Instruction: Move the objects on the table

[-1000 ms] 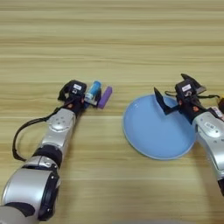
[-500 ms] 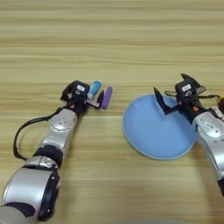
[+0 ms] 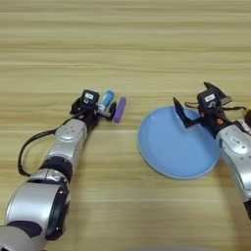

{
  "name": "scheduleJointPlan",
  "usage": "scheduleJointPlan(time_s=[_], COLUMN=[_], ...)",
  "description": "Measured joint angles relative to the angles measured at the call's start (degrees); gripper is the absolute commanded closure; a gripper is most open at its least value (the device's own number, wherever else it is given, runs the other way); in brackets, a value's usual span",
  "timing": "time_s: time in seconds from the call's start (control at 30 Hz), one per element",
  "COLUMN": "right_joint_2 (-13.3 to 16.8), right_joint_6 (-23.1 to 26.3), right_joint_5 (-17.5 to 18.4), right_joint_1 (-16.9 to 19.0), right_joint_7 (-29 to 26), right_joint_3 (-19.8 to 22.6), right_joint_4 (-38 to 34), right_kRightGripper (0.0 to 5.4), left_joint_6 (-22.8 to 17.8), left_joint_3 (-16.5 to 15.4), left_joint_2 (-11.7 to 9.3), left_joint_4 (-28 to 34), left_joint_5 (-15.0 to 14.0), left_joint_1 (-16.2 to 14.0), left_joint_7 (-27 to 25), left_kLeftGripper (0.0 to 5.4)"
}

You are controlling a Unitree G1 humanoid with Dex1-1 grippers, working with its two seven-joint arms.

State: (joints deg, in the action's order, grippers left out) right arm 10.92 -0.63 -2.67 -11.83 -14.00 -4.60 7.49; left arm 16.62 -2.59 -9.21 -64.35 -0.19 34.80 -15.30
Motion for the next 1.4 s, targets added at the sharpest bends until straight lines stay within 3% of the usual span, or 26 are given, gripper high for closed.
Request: scheduleJointPlan(time_s=[0.47, 0.83, 1.07, 1.4], right_joint_2=[-0.32, -0.41, -0.43, -0.43], right_joint_6=[0.00, 0.00, 0.00, 0.00], right_joint_5=[0.00, 0.00, 0.00, -0.01], right_joint_1=[0.00, -0.01, -0.01, -0.01], right_joint_7=[0.02, 0.02, 0.02, 0.02], right_joint_3=[0.22, 0.28, 0.28, 0.29], right_joint_4=[0.00, 0.03, 0.03, 0.03], right_kRightGripper=[0.00, 0.00, 0.00, 0.00], left_joint_6=[0.11, 3.72, 3.93, 3.99], left_joint_3=[0.09, -1.26, -1.68, -1.74], left_joint_2=[0.08, 1.27, 1.34, 1.34], left_joint_4=[0.06, 0.27, 0.27, 0.31], left_joint_5=[-0.05, -1.49, -2.22, -2.40], left_joint_1=[-0.01, -1.36, -1.55, -1.63], left_joint_7=[-0.32, -3.64, -3.96, -3.98], left_kLeftGripper=[2.17, 3.29, 4.00, 4.04])
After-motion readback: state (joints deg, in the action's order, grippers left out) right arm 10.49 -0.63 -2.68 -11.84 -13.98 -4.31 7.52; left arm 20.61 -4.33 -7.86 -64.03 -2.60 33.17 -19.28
